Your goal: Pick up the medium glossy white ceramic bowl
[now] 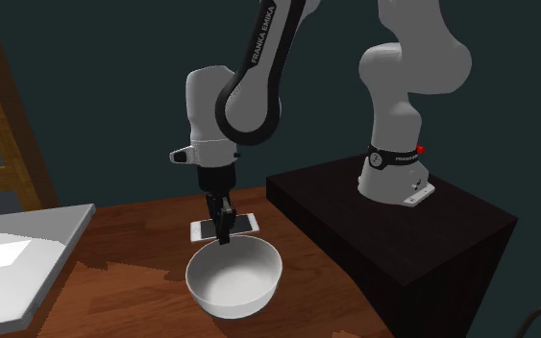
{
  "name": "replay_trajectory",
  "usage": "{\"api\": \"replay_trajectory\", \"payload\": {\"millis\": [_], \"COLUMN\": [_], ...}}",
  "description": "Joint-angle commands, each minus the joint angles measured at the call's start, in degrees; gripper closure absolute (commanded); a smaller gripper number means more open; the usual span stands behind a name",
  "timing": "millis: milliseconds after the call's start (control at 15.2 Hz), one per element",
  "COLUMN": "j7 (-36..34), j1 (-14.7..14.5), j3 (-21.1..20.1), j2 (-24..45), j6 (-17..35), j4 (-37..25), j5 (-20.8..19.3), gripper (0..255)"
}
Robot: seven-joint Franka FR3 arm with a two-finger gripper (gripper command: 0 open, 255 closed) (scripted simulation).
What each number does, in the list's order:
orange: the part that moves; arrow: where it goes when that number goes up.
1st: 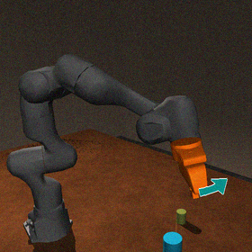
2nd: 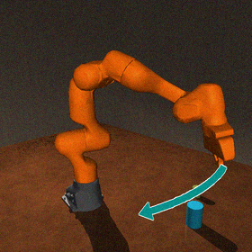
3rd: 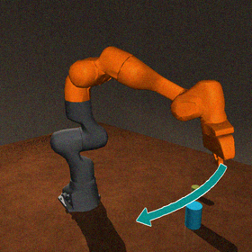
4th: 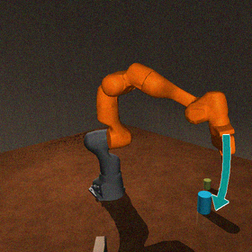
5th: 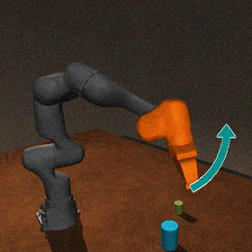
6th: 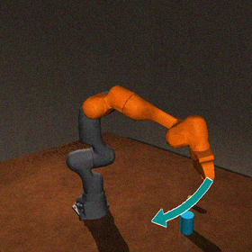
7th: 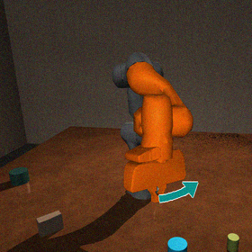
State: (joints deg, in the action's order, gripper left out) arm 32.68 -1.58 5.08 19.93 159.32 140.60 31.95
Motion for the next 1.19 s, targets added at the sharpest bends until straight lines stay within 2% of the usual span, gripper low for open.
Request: {"api": "replay_trajectory", "payload": {"millis": [0, 990, 1122], "j7": [-0.05, -9.62, -9.71], "j1": [-0.04, -3.32, -3.31], "j3": [0.00, 5.33, 5.35], "j2": [-0.03, -12.61, -12.73], "j6": [0.00, -9.62, -9.72], "j4": [0.03, 2.17, 2.18], "j5": [-0.02, -10.94, -11.05], "gripper": [255, 255, 255]}}
